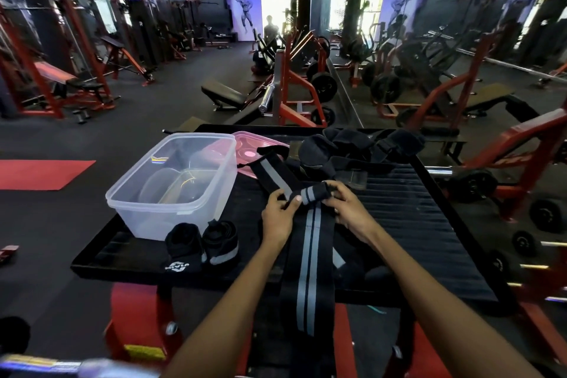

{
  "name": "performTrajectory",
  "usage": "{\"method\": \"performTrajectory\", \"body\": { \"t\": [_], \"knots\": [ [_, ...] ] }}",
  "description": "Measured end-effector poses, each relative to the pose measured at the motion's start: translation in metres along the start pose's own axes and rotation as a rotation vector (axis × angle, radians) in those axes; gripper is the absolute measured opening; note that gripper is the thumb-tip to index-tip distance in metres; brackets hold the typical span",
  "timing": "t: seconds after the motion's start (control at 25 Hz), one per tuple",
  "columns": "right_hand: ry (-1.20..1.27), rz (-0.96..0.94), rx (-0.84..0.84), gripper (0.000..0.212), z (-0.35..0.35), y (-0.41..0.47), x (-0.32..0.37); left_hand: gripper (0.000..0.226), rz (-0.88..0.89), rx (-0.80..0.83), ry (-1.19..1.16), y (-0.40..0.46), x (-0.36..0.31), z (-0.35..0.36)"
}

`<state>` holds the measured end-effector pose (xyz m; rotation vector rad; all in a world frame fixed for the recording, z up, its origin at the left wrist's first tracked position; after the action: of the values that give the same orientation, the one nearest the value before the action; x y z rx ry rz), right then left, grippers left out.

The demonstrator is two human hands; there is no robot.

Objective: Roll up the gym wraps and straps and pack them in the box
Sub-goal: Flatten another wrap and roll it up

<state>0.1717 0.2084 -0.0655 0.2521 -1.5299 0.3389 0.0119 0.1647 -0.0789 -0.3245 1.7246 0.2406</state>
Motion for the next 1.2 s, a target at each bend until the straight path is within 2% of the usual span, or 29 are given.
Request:
{"method": "performTrajectory", "body": {
  "t": [0.08,0.16,0.24,0.32,0.4,0.52,0.64,0.8,0.92,1.2],
  "knots": [
    [0.068,-0.036,0.101,0.047,0.005,0.006,0.006,0.035,0.064,-0.015,-0.002,0.002,-0.001,0.000],
    [0.121,-0.087,0.181,0.044,0.014,0.009,0.010,0.031,0.127,-0.052,0.024,0.001,-0.008,-0.003],
    [0.012,-0.156,0.090,0.023,0.012,0.011,0.009,0.033,0.186,-0.070,0.076,0.002,-0.018,-0.003],
    [-0.083,-0.226,-0.031,0.015,0.002,0.012,0.012,0.038,0.220,-0.015,0.100,0.006,-0.026,0.004],
    [-0.060,-0.243,-0.067,0.016,-0.006,0.013,0.013,0.038,0.225,0.059,0.019,0.011,-0.026,0.012],
    [-0.022,-0.235,-0.039,0.022,-0.009,0.016,0.014,0.033,0.247,0.072,-0.100,0.015,-0.024,0.013],
    [-0.084,-0.275,-0.020,0.016,-0.002,0.015,0.016,0.022,0.286,0.080,-0.068,0.015,-0.026,0.011],
    [-0.133,-0.329,-0.028,0.019,-0.002,0.017,0.020,0.029,0.270,0.085,-0.126,0.019,-0.024,0.010],
    [-0.107,-0.344,0.000,0.023,-0.003,0.017,0.022,0.025,0.221,0.089,-0.173,0.020,-0.020,0.014],
    [-0.206,-0.305,-0.066,0.019,-0.002,0.018,0.018,0.027,0.298,0.102,-0.085,0.021,-0.023,0.009]
  ]
}}
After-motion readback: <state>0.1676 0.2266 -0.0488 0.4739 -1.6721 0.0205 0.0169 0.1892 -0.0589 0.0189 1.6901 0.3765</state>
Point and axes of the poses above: each hand's wrist, its own y-axis towards the middle knuckle, its own z-axis out of the palm, x = y × z, the point moved 7 cm from there along y, towards the middle knuckle, and after that the axes turned 3 degrees about x, right-handed, at the moved point
